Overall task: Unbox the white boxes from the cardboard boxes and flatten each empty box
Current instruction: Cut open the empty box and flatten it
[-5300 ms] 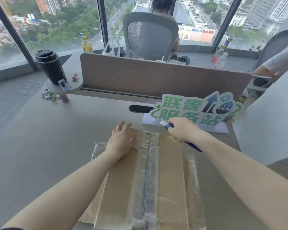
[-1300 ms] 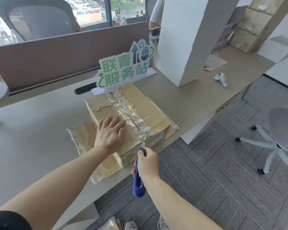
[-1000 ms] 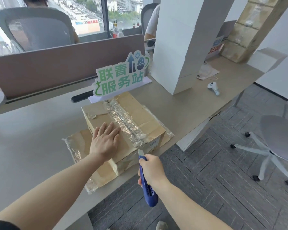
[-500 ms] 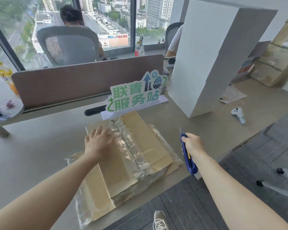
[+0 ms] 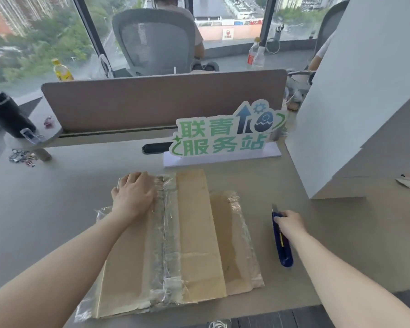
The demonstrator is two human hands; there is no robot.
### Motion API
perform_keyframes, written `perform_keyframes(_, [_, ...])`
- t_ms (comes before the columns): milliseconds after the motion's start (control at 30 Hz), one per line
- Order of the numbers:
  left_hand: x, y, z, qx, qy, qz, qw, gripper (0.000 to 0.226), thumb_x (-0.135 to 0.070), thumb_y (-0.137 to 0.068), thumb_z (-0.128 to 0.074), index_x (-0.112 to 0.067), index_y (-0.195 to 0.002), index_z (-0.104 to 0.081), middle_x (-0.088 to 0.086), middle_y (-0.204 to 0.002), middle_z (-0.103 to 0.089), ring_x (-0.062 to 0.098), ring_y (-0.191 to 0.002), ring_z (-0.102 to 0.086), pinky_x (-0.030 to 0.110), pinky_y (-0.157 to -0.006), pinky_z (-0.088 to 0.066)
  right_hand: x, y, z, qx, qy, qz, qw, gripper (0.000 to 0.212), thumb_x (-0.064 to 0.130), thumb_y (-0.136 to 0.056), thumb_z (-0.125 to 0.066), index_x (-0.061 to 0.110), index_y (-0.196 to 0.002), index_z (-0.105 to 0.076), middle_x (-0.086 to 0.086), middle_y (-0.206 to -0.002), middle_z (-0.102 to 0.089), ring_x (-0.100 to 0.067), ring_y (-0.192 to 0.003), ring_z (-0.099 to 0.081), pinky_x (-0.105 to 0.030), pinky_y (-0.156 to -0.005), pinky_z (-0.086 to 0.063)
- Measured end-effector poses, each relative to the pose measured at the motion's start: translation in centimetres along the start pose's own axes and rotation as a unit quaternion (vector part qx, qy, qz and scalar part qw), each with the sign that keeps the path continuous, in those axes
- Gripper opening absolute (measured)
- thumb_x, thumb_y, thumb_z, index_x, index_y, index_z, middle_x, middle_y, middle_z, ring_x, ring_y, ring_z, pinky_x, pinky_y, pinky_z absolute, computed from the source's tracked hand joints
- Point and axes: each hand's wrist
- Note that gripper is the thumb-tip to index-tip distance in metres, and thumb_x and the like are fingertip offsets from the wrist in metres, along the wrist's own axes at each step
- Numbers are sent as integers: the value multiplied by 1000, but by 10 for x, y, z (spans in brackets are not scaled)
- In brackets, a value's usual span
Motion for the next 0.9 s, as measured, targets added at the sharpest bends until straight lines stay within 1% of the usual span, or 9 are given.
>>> perform_keyframes(100, [-2,-7,-1,0,-7,16,1000,51,-42,-96,-44,-31,-145,-38,-2,-150,-35,26,-142,-21,51,-110,-22,0,-17,-2,4,37,25,999,10,15,-92,-59,13,-83,-60,-12,-86,-66,-30,-80,-62,-35,-70,-46])
perform_keyframes(233, [-3,-8,-7,-22,10,22,999,41,-42,-96,-45,-35,-136,-46,-3,-145,-40,24,-139,-24,50,-108,-23,-13,-32,-8,-10,65,13,998,9,17,-93,-61,10,-86,-61,-16,-93,-68,-31,-84,-62,-36,-74,-48])
perform_keyframes(367, [-2,-11,-9,-25,20,22,999,42,-44,-96,-44,-35,-138,-46,-2,-145,-41,24,-140,-23,50,-109,-23,-11,-25,-9,-81,155,11,984,22,19,-93,-58,8,-110,-64,-20,-113,-61,-36,-102,-58,-37,-82,-45])
perform_keyframes(433, [-2,-12,-8,-20,21,23,999,43,-46,-97,-43,-35,-139,-45,-2,-143,-42,23,-139,-24,49,-108,-23,13,-12,-15,-131,165,55,976,27,12,-91,-57,8,-117,-64,-20,-118,-56,-39,-107,-54,-39,-86,-43])
perform_keyframes(500, [-2,-12,-7,-14,24,24,999,43,-46,-97,-42,-36,-138,-46,-1,-141,-43,24,-138,-25,49,-108,-24,57,12,-30,-137,73,163,974,30,3,-89,-55,7,-117,-65,-16,-118,-59,-36,-105,-56,-37,-85,-44])
perform_keyframes(600, [1,-15,-2,-1,41,24,999,39,-43,-96,-44,-36,-134,-51,-1,-138,-45,23,-136,-27,48,-107,-25,137,56,-62,-100,-10,369,924,25,1,-92,-54,7,-113,-67,-7,-110,-64,-24,-102,-58,-29,-86,-44])
perform_keyframes(700, [3,-20,2,2,92,28,995,31,-35,-98,-41,-36,-125,-57,-1,-134,-48,23,-133,-30,45,-105,-25,197,87,-99,-11,60,506,860,33,1,-93,-51,5,-122,-65,-9,-120,-65,-24,-114,-55,-30,-99,-41])
perform_keyframes(800, [1,-25,6,2,141,41,989,28,-31,-98,-42,-35,-115,-63,-1,-130,-52,23,-130,-34,43,-103,-24,222,85,-132,87,218,475,848,38,15,-99,-42,7,-134,-55,-8,-139,-54,-29,-130,-43,-38,-110,-33])
perform_keyframes(900, [1,-27,5,-7,169,40,985,24,-28,-97,-44,-32,-107,-66,-3,-123,-54,21,-126,-37,40,-98,-23,224,77,-148,121,274,411,861,37,27,-101,-35,15,-122,-64,-6,-132,-60,-29,-125,-50,-43,-107,-36])
Point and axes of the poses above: each hand's wrist, its own y-axis away from the middle knuckle, its own z-axis out of the back of the hand, x = y × z
